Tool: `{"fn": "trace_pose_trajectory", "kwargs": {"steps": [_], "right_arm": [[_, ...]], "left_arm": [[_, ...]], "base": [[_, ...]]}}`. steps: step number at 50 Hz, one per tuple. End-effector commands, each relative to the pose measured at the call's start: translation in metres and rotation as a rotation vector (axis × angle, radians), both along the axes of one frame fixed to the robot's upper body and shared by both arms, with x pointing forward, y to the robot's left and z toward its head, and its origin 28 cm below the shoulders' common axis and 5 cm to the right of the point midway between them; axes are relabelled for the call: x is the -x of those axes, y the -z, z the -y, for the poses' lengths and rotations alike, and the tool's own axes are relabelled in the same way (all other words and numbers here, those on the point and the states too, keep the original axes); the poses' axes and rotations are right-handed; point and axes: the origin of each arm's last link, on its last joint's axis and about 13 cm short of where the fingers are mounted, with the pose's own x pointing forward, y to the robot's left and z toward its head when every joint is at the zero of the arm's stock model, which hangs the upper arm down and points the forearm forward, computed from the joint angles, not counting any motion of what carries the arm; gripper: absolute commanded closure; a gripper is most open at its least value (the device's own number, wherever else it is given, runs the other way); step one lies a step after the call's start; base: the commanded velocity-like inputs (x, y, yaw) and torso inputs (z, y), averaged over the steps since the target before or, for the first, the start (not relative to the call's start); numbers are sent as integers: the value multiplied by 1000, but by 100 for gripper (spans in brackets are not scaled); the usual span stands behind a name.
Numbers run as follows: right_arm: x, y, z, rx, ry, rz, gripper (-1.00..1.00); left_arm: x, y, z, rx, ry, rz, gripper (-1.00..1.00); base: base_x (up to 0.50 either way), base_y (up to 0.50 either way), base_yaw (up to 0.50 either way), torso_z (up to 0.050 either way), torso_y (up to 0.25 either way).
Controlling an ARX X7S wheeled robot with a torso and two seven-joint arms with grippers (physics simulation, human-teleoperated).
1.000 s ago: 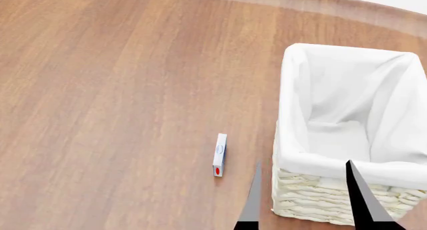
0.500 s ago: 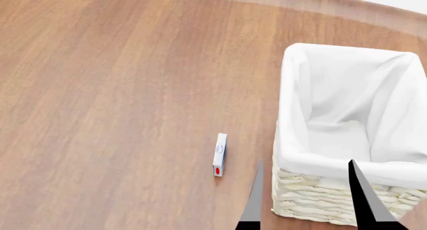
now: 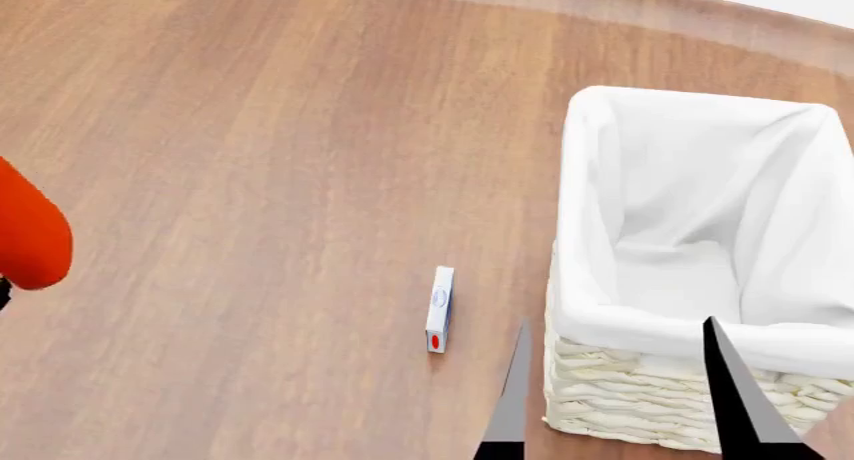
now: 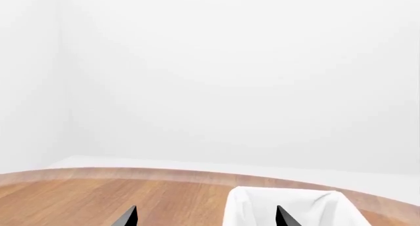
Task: Pick up the ketchup, and put it in the basket.
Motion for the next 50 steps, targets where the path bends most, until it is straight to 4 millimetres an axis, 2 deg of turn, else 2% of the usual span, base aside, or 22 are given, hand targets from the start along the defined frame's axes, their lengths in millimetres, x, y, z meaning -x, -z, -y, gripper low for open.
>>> {"fn": "trace_pose_trajectory", "kwargs": {"steps": [1,17,24,25,30,36,46,49,50], "right_arm": [[0,0,1,0,2,0,-100],[1,-1,0,3,-1,-3,-100],[0,0,0,1,-6,-5,-100],[0,0,0,2,-6,-5,-100],[0,0,-2,5,-12,-7,-100],[0,0,-2,6,-16,-14,-100],[-2,-5,3,65,-20,-23,-100],[-4,-7,5,61,-75,-45,-100],[-3,-9,6,65,-85,-49,-100]], "left_arm": [[-10,-32,7,-53,186,-41,100],[-13,-60,13,-102,398,-113,100],[-17,-72,12,-127,423,-126,100],[-15,-83,13,-133,429,-126,100],[-18,-84,13,-140,475,-144,100],[-17,-99,17,-163,538,-156,100],[-24,-102,26,-209,617,-172,100],[-28,-95,30,-233,638,-181,100],[-30,-99,30,-236,639,-184,100]], "base": [[0,0,0,0,0],[0,0,0,0,1],[0,0,0,0,0],[0,0,0,0,0],[0,0,0,0,0],[0,0,0,0,0],[0,0,0,0,1],[0,0,0,0,0],[0,0,0,0,0]]}}
